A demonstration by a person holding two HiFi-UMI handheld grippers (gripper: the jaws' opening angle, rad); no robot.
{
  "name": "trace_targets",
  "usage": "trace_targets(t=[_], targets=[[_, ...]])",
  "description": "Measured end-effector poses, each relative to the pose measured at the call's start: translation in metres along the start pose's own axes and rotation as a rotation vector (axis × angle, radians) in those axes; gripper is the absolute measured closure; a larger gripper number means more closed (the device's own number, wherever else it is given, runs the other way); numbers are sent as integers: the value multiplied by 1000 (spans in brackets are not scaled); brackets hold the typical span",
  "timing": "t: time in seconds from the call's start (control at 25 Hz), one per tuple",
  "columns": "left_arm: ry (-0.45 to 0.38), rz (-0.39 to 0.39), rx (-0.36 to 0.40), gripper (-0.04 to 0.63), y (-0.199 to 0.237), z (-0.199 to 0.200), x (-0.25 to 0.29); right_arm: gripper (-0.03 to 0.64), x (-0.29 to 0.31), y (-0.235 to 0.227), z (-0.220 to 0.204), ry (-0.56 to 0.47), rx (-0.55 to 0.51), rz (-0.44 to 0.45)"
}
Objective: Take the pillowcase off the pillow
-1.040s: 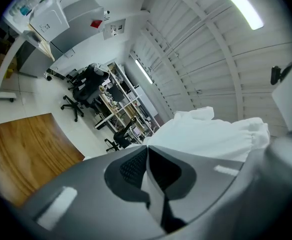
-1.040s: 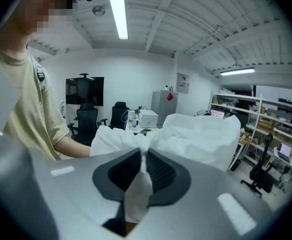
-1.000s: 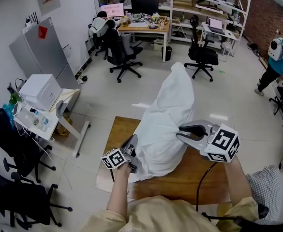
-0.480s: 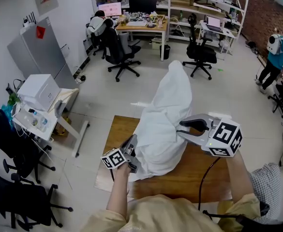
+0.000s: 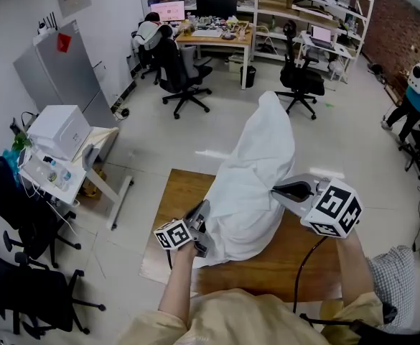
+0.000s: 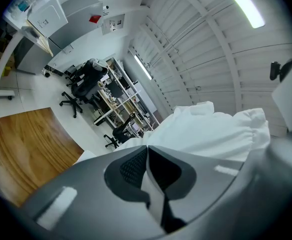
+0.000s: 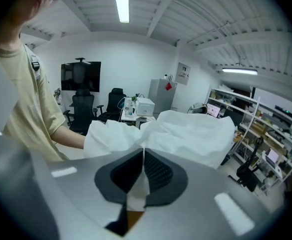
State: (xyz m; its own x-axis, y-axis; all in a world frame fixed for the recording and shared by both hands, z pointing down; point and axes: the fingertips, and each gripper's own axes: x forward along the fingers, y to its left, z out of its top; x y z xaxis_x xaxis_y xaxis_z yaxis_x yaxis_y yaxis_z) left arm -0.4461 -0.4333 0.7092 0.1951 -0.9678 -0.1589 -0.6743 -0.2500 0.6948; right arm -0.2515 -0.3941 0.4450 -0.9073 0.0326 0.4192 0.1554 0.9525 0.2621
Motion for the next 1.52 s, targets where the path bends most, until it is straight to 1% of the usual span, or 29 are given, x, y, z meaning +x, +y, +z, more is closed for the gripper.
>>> trace_targets(t=[0.12,0.2,0.24,0.36,0.48,0.56,0.6,0.64,0.68,0.72,0.76,0.8,0.84,0.88,0.92,0.96,1.0,1.04,1.08,1.16,1.2,1.24,1.28,1.32,1.36,1.4,1.44,1.52], targets=[[18,15,1,591,5,-8,10,611,-11,-6,6,-33,-9,-40],[33,27,16,591,4,-7,20,612,-16,-11,13,-41,-14,-48],[53,46,24,591,9,-10,21,612,-16,-11,15,-43,-16,-47],[149,109,58,591,40,-36,14,612,-10,-1,18,-39,-16,-38],[265,132,128,591,61,-68,17,613,1,2,7,-13,-9,-27],[332,115,153,591,60,-85,25,612,8,-1,-5,0,-4,-26],[342,85,145,591,54,-86,27,612,11,-3,-8,-7,-2,-26],[333,43,122,581,48,-79,26,612,12,-3,-9,-27,2,-26],[304,-6,89,528,41,-64,23,612,12,-3,-5,-55,7,-26],[255,-61,57,441,31,-40,19,613,10,-2,3,-89,11,-26],[187,-127,41,360,18,-6,14,613,6,-1,12,-123,12,-26],[102,-206,47,312,-1,35,9,614,2,0,21,-150,9,-27],[11,-286,68,291,-22,78,3,612,-2,1,28,-167,1,-25],[-71,-349,92,279,-43,120,-3,612,-5,3,32,-177,-12,-20],[-129,-392,113,273,-63,156,-6,613,-7,5,34,-182,-26,-11],[-154,-429,136,273,-86,185,-4,613,-9,8,35,-183,-35,-1],[-145,-463,165,274,-113,205,4,612,-10,11,36,-180,-31,6],[-106,-489,199,275,-141,216,17,612,-12,15,38,-174,-13,10],[-43,-498,237,275,-165,217,35,612,-14,20,38,-167,-3,13],[124,-507,342,275,-205,198,79,612,-16,25,33,-156,-49,17],[215,-484,410,275,-215,185,103,612,-15,28,33,-159,-41,16],[299,-422,472,275,-214,173,125,612,-13,32,36,-167,-7,14],[363,-348,517,276,-207,163,145,612,-10,36,37,-169,3,16],[405,-277,540,320,-198,157,160,612,-6,41,37,-165,-18,23],[440,-212,554,433,-189,150,170,612,-2,47,37,-155,-53,32],[481,-157,576,595,-180,142,176,612,1,53,36,-140,-97,45],[525,-123,623,595,-174,132,180,612,2,59,35,-127,-136,58],[579,-105,741,595,-164,115,190,612,2,68,38,-118,-159,79]])
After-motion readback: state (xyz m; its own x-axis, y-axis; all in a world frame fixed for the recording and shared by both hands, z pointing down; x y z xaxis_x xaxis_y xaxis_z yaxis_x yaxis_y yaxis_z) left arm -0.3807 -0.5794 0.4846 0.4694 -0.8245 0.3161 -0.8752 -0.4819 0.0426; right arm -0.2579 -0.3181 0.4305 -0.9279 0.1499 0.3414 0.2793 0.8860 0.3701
